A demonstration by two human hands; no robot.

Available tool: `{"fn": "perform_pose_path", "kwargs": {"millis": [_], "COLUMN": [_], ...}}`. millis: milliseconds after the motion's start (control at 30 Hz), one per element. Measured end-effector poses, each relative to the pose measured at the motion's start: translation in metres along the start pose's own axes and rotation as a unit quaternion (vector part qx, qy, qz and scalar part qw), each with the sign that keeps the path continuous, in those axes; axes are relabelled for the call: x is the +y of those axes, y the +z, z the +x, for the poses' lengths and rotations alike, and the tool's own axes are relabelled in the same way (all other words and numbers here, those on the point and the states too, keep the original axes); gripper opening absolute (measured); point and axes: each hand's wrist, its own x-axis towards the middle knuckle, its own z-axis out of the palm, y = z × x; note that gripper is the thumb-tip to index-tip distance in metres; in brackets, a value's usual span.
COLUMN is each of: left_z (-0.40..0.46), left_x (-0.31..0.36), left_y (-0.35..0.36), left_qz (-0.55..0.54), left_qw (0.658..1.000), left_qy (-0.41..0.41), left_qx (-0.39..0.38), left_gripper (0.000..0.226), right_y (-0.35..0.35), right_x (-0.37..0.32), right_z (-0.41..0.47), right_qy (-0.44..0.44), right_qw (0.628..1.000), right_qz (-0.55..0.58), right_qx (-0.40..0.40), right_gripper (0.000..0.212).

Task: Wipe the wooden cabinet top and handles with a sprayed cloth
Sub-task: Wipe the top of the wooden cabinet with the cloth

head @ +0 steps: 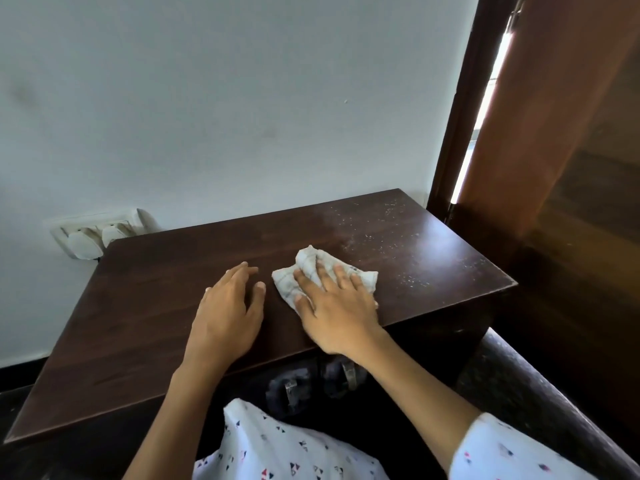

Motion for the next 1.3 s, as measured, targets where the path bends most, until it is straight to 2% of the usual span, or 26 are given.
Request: {"fn": "perform_pose_path", "kwargs": {"millis": [100,167,233,300,400,467,600,667,767,833,900,1000,1067,1167,1300], "left_z": [-0.001,-0.001,0.002,0.004,0.006,0.007,0.006,0.007,0.002,-0.007,-0.015,-0.024,-0.027,-0.023,-0.016], "left_x": [0.004,0.003,0.0,0.0,0.005,0.012,0.025,0.024,0.036,0.049,0.065,0.083,0.088,0.088,0.083], "left_y": [0.004,0.006,0.006,0.005,0.008,0.01,0.011,0.008,0.003,-0.002,-0.006,-0.007,-0.005,0.0,0.003], "left_qz": [-0.02,-0.021,-0.015,-0.009,0.0,0.006,0.02,0.032,0.046,0.061,0.08,0.088,0.08,0.085,0.093], "left_qw": [1.0,0.999,0.999,1.0,1.0,0.999,0.999,0.999,0.998,0.998,0.996,0.996,0.996,0.996,0.995], "left_qy": [0.022,0.03,0.031,0.023,0.022,0.029,0.024,0.011,-0.003,-0.003,0.0,0.014,0.013,0.01,0.014], "left_qx": [-0.006,-0.008,-0.002,0.003,-0.006,-0.018,-0.031,-0.034,-0.032,-0.032,-0.031,-0.02,-0.023,-0.038,-0.043], "left_gripper": [0.037,0.037,0.036,0.036,0.036,0.037,0.036,0.036,0.035,0.036,0.037,0.038,0.038,0.039,0.039], "right_y": [-0.001,-0.01,-0.021,-0.027,-0.021,-0.013,-0.016,-0.02,-0.027,-0.026,-0.024,-0.024,-0.023,-0.027,-0.03], "right_x": [0.001,0.016,0.038,0.056,0.051,0.036,0.032,0.049,0.076,0.075,0.062,0.048,0.05,0.067,0.08], "right_z": [-0.022,-0.046,-0.051,-0.032,0.008,0.015,-0.037,-0.05,-0.035,-0.01,0.005,-0.01,-0.034,-0.043,0.013], "right_qy": [-0.095,-0.128,-0.091,-0.006,0.075,0.071,-0.059,-0.036,0.066,0.102,0.08,-0.031,-0.071,-0.02,0.091], "right_qw": [0.995,0.992,0.995,0.997,0.995,0.996,0.998,0.998,0.996,0.993,0.993,0.998,0.996,0.999,0.994], "right_qz": [-0.015,-0.015,-0.038,-0.057,-0.049,-0.028,-0.023,-0.036,-0.049,-0.041,-0.047,-0.033,-0.022,-0.03,-0.038], "right_qx": [0.022,0.015,-0.011,-0.044,-0.042,-0.046,-0.023,-0.025,-0.028,-0.047,-0.067,-0.053,-0.04,-0.026,-0.044], "right_gripper": [0.065,0.065,0.067,0.061,0.06,0.064,0.085,0.089,0.067,0.059,0.057,0.054,0.052,0.053,0.054]}}
